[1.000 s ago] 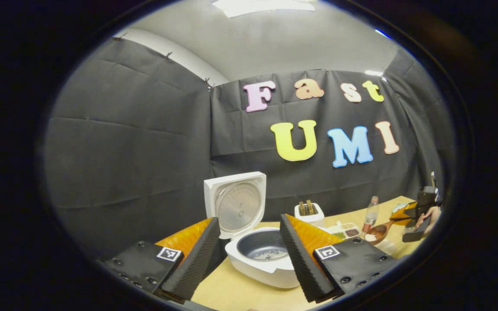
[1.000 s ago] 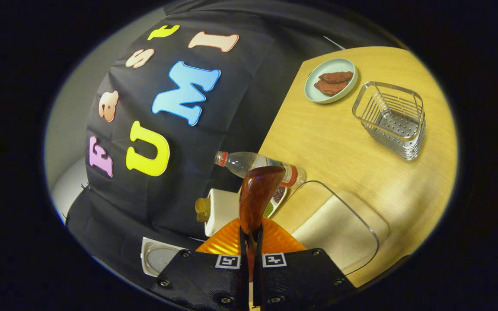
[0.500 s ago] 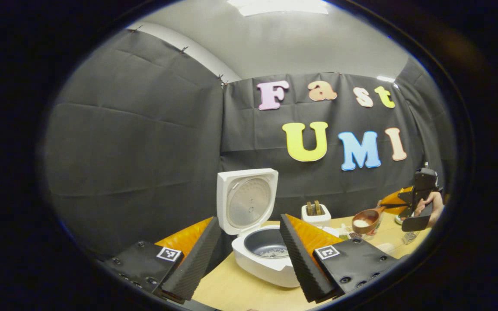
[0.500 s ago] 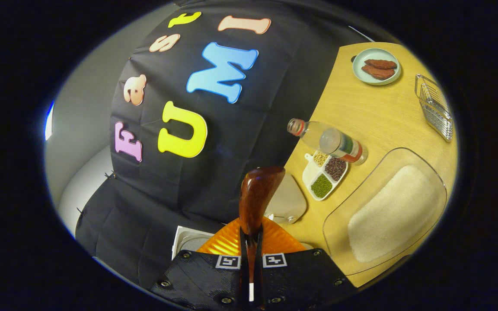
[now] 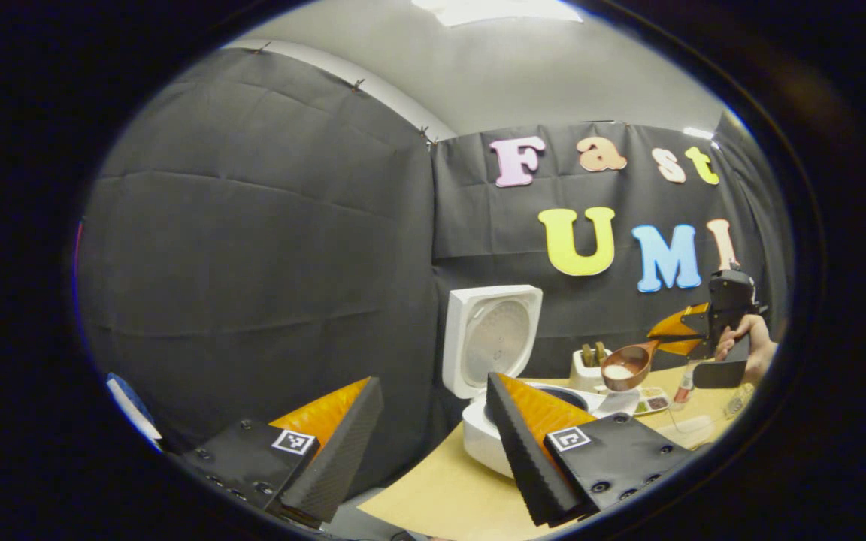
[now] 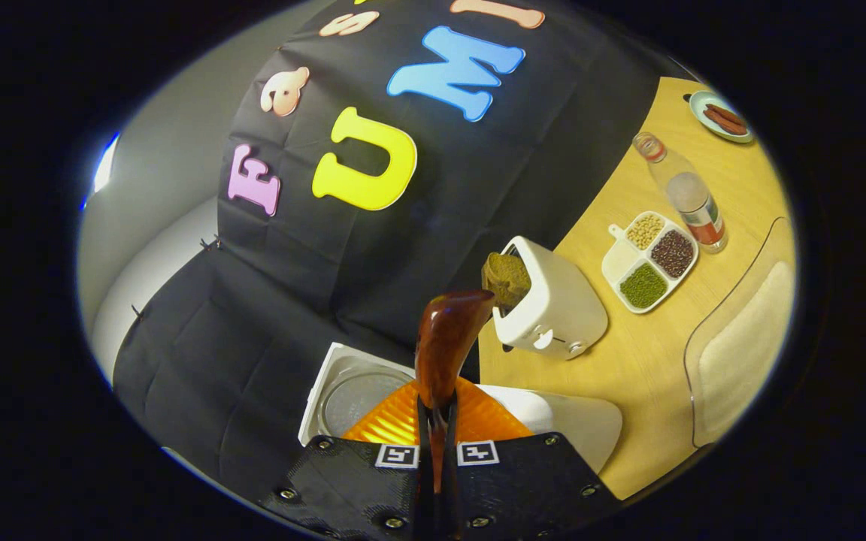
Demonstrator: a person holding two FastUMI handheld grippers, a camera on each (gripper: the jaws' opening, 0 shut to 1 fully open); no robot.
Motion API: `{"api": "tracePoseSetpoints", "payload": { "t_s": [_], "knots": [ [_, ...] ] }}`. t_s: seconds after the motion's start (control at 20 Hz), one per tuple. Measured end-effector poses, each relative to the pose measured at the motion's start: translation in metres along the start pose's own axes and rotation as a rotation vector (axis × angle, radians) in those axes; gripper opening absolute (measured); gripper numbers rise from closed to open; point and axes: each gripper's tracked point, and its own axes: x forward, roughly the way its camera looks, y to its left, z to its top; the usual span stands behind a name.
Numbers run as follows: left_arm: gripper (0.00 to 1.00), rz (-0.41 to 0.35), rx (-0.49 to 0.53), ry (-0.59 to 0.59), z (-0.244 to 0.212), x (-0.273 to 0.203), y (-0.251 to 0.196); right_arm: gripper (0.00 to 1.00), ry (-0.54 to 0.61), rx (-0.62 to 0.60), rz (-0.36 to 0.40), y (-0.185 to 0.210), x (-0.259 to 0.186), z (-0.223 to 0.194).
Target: Close the left gripper, press the button to open the rice cooker; take a wooden spoon from the chopstick holder with the right hand, scoop a spoonful of rice and pour it into the rice cooker, then put the wooden spoon back into the chopstick holder.
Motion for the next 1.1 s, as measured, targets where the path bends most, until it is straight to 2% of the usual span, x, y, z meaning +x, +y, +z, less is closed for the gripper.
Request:
{"api": "tracePoseSetpoints", "payload": {
  "t_s": [0.3, 0.55, 0.7, 0.9, 1.1],
  "knots": [
    [0.96, 0.123, -0.011, 0.031, -0.016, -0.018, 0.054, 0.04, 0.078, -0.123, 0.017, 0.028, 0.05, -0.051],
    [0.99, 0.203, -0.003, 0.059, -0.027, -0.035, 0.084, 0.04, 0.104, -0.303, 0.019, 0.032, 0.082, -0.085],
    [0.99, 0.226, -0.003, 0.08, -0.037, -0.045, 0.092, 0.04, 0.121, -0.451, 0.007, 0.031, 0.092, -0.097],
    [0.96, 0.242, -0.009, 0.083, -0.042, -0.045, 0.095, 0.04, 0.105, -0.692, 0.015, 0.037, 0.105, -0.098],
    [0.99, 0.245, -0.024, 0.08, -0.042, -0.046, 0.095, 0.04, 0.076, -0.919, 0.013, 0.045, 0.106, -0.099]
  ]
}}
